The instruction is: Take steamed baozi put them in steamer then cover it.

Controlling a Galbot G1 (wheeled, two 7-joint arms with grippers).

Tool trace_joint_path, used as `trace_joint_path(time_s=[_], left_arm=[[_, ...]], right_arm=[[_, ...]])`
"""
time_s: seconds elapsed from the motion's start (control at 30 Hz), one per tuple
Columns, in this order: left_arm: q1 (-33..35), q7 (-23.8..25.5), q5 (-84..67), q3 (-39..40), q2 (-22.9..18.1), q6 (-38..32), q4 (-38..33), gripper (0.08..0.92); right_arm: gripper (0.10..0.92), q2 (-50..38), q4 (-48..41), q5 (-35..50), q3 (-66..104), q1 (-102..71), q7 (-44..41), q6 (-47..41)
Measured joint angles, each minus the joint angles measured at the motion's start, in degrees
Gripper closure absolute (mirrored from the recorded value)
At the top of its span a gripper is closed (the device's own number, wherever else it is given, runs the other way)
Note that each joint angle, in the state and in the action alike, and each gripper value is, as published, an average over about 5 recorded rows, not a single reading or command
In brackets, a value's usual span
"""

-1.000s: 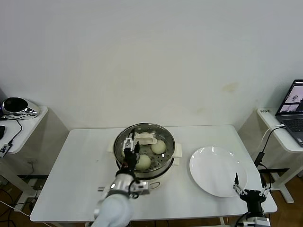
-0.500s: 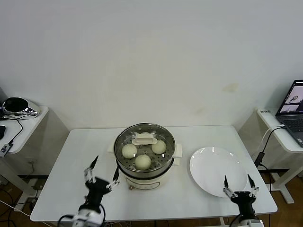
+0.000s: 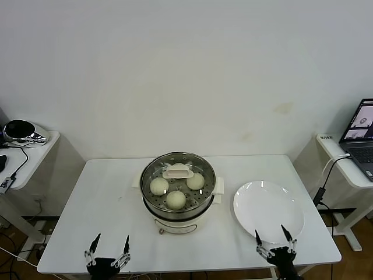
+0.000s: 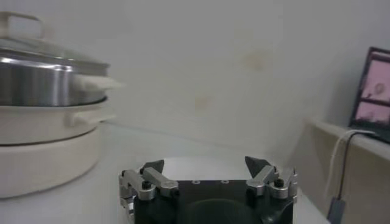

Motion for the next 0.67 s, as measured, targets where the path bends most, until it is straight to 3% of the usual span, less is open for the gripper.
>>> trace_joint_path(time_s=[0.67], left_arm=[[2.7,1.7,-4.4,-1.7,0.7,-2.1,3.6,0.177]], right_arm=[[0.203,-1.3,2.1,1.8,-3.4,-3.1,-1.2,-1.9]])
